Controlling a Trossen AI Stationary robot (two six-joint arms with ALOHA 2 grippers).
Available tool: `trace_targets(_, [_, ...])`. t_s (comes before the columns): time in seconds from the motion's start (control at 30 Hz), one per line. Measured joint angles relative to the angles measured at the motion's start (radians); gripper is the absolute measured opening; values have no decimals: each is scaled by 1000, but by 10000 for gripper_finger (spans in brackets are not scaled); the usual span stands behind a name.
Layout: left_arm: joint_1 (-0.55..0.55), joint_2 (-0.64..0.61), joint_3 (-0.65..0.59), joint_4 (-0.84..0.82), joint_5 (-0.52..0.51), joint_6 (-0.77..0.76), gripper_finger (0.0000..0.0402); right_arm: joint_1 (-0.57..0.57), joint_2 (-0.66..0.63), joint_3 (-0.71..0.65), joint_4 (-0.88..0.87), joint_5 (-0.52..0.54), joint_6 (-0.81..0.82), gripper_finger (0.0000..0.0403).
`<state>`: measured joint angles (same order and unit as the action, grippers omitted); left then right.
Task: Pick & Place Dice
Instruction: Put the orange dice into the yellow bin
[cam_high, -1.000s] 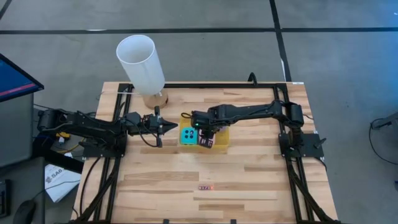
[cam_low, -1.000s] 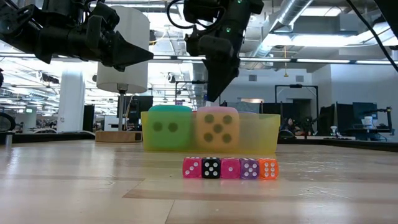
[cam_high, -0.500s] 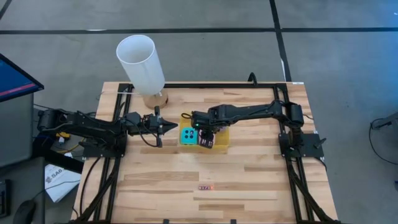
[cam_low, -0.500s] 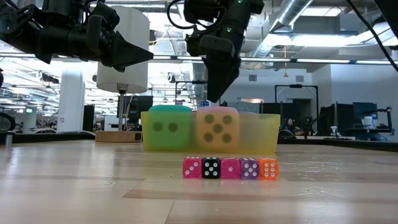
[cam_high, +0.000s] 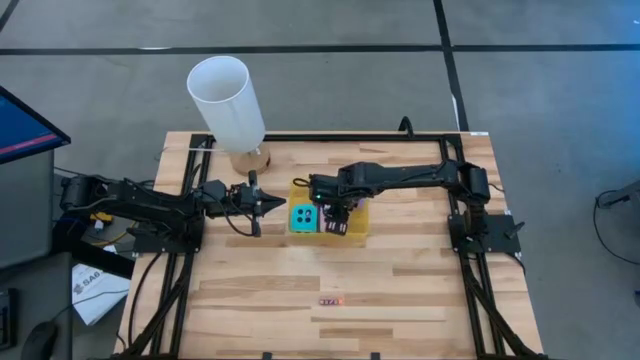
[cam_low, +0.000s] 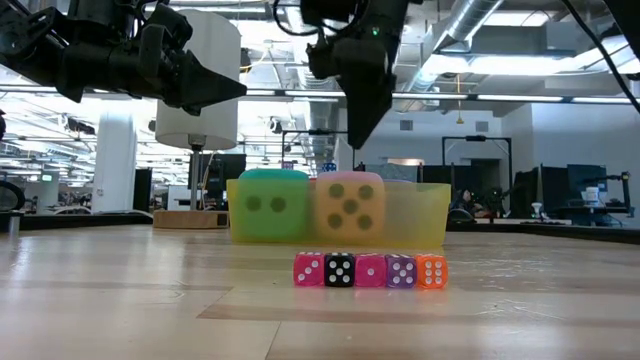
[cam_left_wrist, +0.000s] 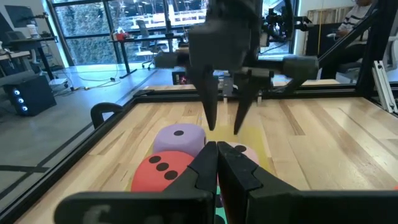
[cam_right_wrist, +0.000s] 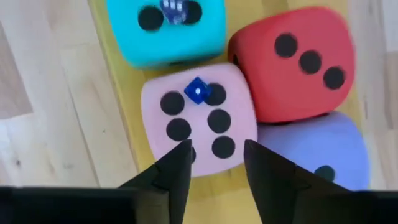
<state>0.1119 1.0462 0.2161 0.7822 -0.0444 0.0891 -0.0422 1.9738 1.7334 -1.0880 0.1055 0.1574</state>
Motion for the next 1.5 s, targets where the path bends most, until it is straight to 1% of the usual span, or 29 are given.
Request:
trace_targets(0.2, [0, 0, 0, 0, 0, 0, 0, 2, 0, 45, -29, 0, 0, 104])
trace_targets(0.33, [0, 0, 0, 0, 0, 0, 0, 2, 0, 55, -118, 0, 6, 79])
trace_targets(0.43, [0, 0, 0, 0, 0, 0, 0, 8, 0, 74, -184, 0, 43, 60])
trace_targets(0.67, [0, 0, 0, -1, 0, 0, 0, 82, 0, 145, -270, 0, 45, 6])
trace_targets(0.73, [0, 0, 0, -1, 0, 0, 0, 108, 0, 159, -297, 13, 50, 5])
trace_targets(0.83, [0, 0, 0, 0, 0, 6, 0, 151, 0, 158, -328, 60, 75, 10])
trace_targets(0.93, [0, 0, 0, -1, 0, 16, 0, 196, 0, 158, -343, 83, 116, 3])
trace_targets(1.13, [0, 0, 0, -1, 0, 16, 0, 289, 0, 139, -313, 185, 214, 2])
trace_targets(1.23, [0, 0, 0, -1, 0, 17, 0, 329, 0, 110, -265, 236, 257, 2])
trace_targets(1.5, [0, 0, 0, 0, 0, 18, 0, 404, 0, -4, -167, 262, 392, 1])
